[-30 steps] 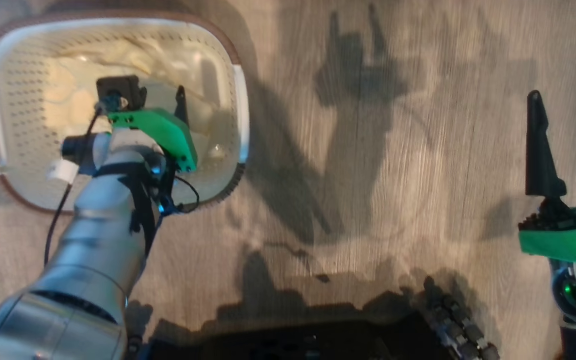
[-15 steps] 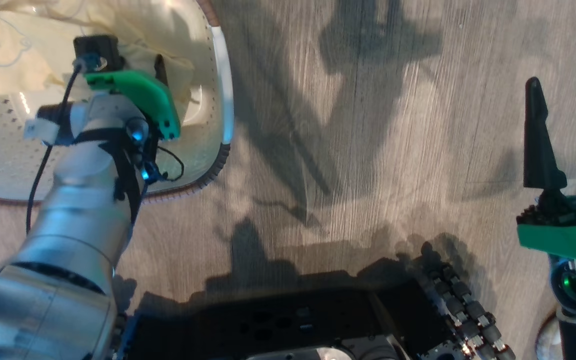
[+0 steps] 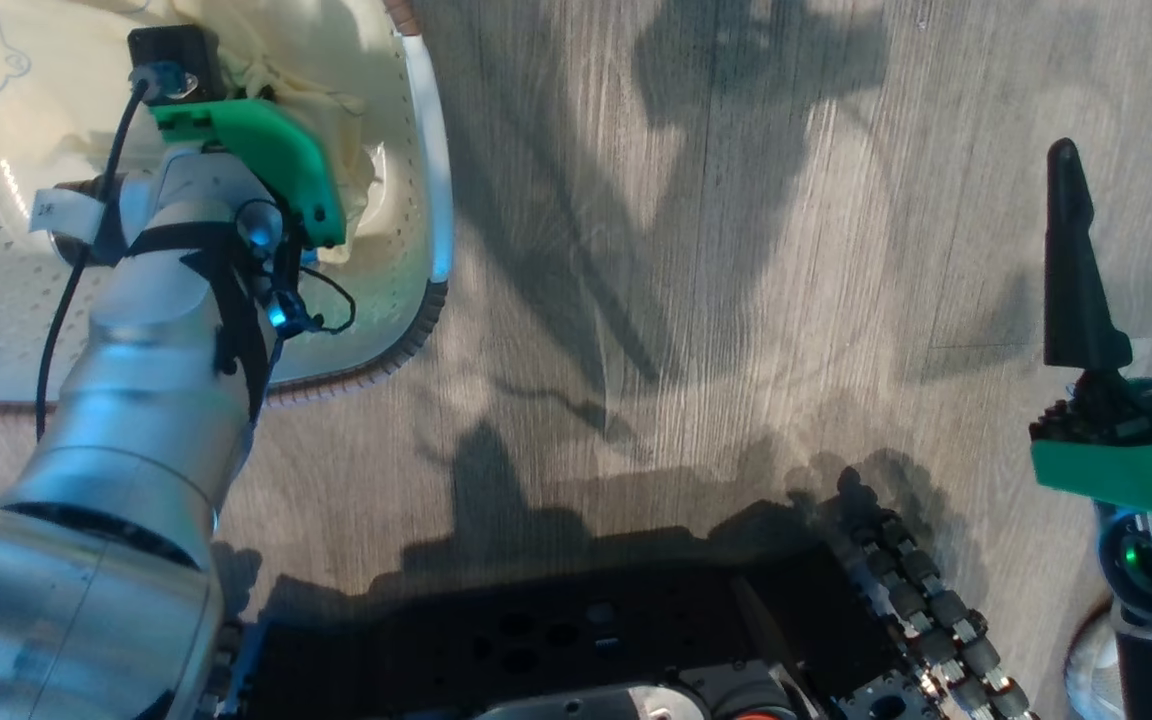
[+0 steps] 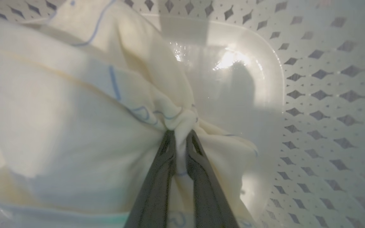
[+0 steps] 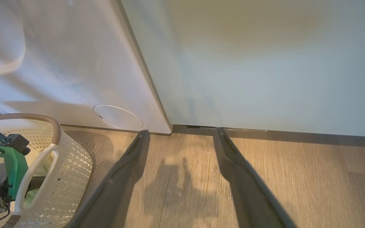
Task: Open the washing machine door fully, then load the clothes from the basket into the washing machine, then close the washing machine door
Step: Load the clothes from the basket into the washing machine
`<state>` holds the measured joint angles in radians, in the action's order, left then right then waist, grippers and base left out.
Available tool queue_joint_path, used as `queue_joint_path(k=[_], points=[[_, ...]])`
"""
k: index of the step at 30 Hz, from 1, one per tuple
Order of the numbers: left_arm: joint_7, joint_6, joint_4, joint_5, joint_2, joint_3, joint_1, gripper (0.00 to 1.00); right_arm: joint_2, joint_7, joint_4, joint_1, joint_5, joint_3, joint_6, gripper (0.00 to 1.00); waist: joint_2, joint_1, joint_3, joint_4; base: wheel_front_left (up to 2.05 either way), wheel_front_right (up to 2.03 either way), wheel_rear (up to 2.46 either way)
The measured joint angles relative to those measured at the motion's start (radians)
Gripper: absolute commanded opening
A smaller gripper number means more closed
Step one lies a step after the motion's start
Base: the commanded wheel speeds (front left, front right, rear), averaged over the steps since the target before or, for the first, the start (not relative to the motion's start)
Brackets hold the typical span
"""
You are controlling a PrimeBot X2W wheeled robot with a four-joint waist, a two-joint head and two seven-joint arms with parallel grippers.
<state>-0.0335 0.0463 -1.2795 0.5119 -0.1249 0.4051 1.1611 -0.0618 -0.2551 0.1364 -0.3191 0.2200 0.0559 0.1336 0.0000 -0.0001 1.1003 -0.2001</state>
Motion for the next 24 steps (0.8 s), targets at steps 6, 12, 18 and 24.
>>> queue_joint_path(k=[6,12,18,24], points=[[-0.020,-0.005,-0.004,0.007,0.011,0.002,-0.001,0.00,-0.002,0.000,0.000,-0.001,0.000,-0.013,0.000,1.00,0.0000,0.0001,-0.005,0.017,0.00,0.00,0.00],[-0.125,-0.013,-0.012,0.009,0.017,0.014,-0.008,0.00,-0.012,0.000,0.003,-0.001,0.000,-0.028,0.000,1.00,0.0000,0.0001,-0.032,0.052,0.00,0.00,0.00],[-0.205,-0.034,0.015,0.009,0.039,0.016,-0.027,0.00,-0.028,0.000,0.007,0.003,-0.004,-0.062,0.000,1.00,0.0000,0.0001,-0.081,0.090,0.00,0.00,0.00],[-0.214,-0.072,0.172,-0.008,0.043,-0.013,-0.070,0.00,-0.035,0.000,0.007,0.008,-0.012,-0.091,0.000,1.00,0.0000,0.0001,-0.137,0.123,0.00,0.00,0.00]])
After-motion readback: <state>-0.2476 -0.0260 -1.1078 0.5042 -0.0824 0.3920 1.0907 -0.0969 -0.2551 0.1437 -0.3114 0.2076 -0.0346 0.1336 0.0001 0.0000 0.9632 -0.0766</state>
